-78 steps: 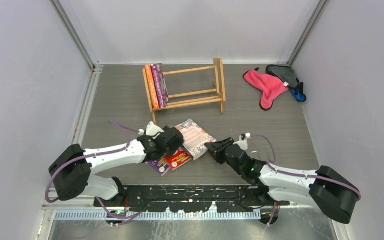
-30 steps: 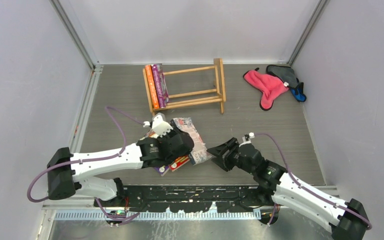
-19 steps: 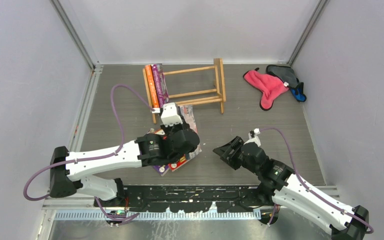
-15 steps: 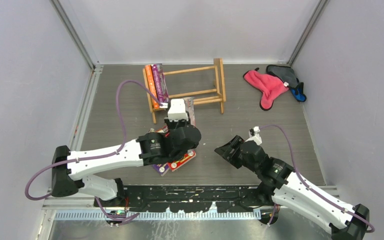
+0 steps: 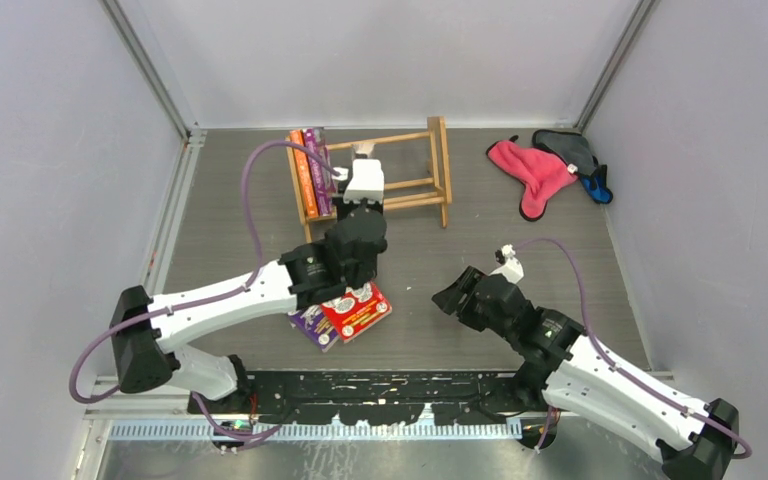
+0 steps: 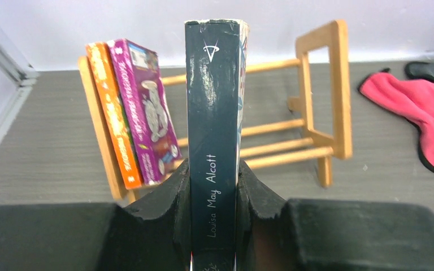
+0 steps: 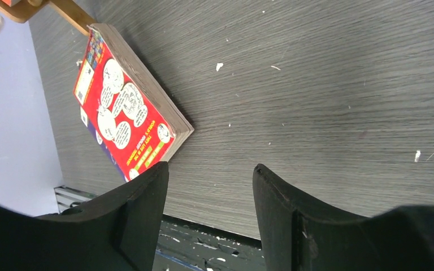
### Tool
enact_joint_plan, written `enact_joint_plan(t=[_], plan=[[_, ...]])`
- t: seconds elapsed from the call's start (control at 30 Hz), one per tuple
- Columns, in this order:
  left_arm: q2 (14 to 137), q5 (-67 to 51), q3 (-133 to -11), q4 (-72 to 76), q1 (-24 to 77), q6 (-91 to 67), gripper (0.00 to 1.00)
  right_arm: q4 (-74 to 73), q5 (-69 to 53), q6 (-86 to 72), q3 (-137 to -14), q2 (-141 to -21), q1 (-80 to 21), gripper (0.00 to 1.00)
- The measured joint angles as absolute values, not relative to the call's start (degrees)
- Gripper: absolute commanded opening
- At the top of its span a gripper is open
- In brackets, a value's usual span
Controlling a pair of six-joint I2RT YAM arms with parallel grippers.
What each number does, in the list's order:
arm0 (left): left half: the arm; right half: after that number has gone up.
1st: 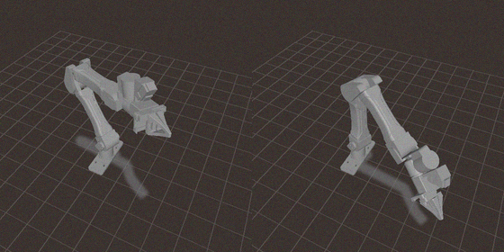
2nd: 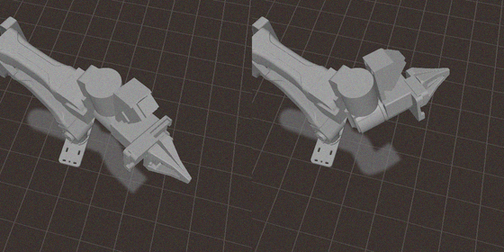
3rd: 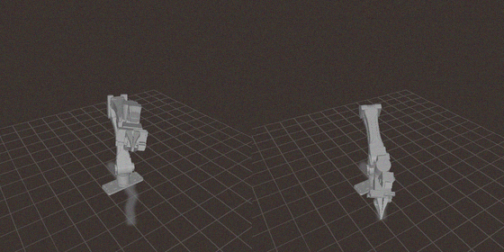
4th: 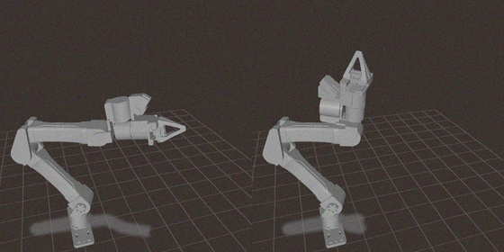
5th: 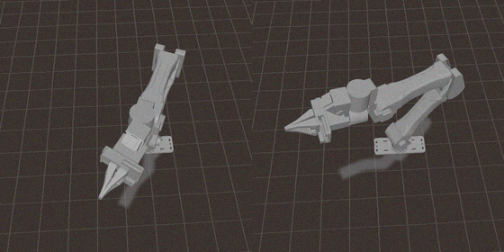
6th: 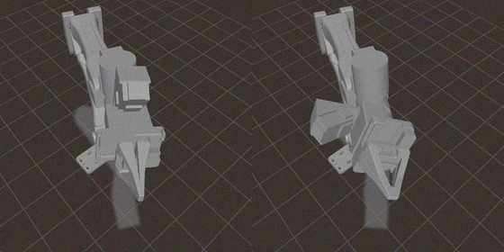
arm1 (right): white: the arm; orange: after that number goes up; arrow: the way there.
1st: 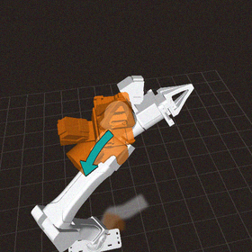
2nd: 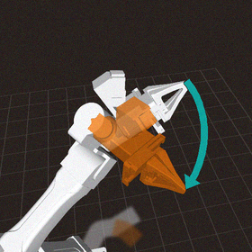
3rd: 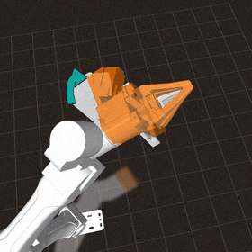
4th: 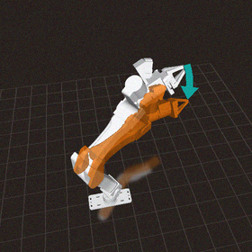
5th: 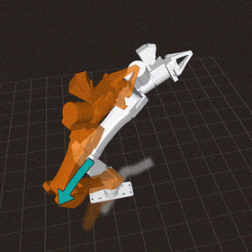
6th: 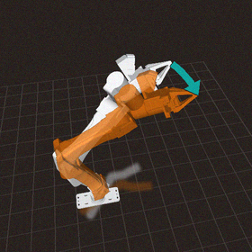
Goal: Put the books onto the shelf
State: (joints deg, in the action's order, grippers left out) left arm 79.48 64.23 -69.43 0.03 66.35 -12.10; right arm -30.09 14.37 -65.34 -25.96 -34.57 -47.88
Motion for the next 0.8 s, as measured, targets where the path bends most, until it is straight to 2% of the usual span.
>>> enact_joint_plan(t=[0.33,0.8], plan=[[83.13,56.77,-72.36,6.9,52.99,-6.83,0.0,-29.52,14.92,-61.32,-28.51,-41.28,-46.81,0.62],[92.44,43.66,-73.97,8.21,39.13,-13.32,0.0,-23.83,13.19,-57.28,-30.57,-49.82,-40.82,0.62]])
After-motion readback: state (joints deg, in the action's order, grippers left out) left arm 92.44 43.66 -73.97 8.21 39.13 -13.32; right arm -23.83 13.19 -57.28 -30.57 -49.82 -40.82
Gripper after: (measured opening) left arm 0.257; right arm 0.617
